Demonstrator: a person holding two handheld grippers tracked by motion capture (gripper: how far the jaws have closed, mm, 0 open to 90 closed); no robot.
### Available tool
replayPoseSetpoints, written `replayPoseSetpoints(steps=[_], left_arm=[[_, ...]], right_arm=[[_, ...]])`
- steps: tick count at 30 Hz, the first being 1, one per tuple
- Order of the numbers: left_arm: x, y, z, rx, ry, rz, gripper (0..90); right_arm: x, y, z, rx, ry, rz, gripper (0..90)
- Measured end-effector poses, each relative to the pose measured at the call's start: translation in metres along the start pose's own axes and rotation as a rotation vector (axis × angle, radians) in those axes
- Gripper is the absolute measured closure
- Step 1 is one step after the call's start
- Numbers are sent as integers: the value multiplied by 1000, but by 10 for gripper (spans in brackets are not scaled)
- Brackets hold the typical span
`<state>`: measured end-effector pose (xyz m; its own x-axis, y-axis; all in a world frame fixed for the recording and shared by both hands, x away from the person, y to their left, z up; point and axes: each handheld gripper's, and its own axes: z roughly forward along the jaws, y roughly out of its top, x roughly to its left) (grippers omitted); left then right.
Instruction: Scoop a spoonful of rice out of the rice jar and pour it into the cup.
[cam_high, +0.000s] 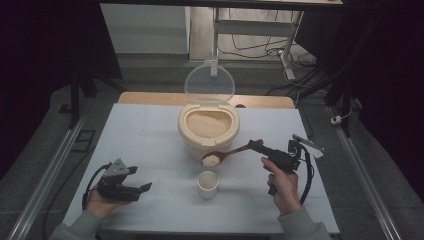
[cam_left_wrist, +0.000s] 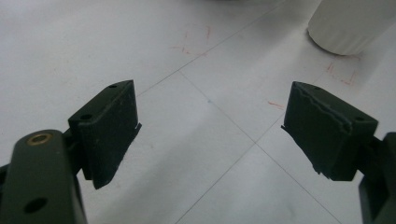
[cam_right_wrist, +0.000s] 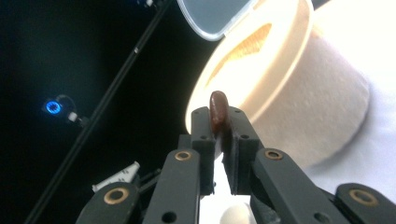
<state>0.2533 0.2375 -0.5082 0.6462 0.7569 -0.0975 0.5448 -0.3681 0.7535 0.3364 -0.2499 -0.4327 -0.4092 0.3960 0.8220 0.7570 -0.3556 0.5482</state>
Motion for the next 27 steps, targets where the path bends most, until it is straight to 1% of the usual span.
replayPoseSetpoints(steps=[6, 9, 14, 20, 24, 27], left_arm=[[0, 0, 0, -1, -1, -2, 176], [0, 0, 0, 2, 0, 0, 174], [1, 0, 0, 1, -1, -6, 172], [1, -1, 2, 8, -2, -5, 172], [1, -1, 1, 3, 0, -9, 173], [0, 0, 0, 0, 0, -7, 173]], right_arm=[[-7, -10, -1, 47, -39, -15, 828], [-8, -13, 1, 65, -55, -39, 827], [-8, -15, 5, 81, -65, -66, 827], [-3, -16, 9, 92, -82, -123, 827], [1, -18, 9, 86, -81, -176, 827], [6, -19, 9, 78, -77, -225, 827]])
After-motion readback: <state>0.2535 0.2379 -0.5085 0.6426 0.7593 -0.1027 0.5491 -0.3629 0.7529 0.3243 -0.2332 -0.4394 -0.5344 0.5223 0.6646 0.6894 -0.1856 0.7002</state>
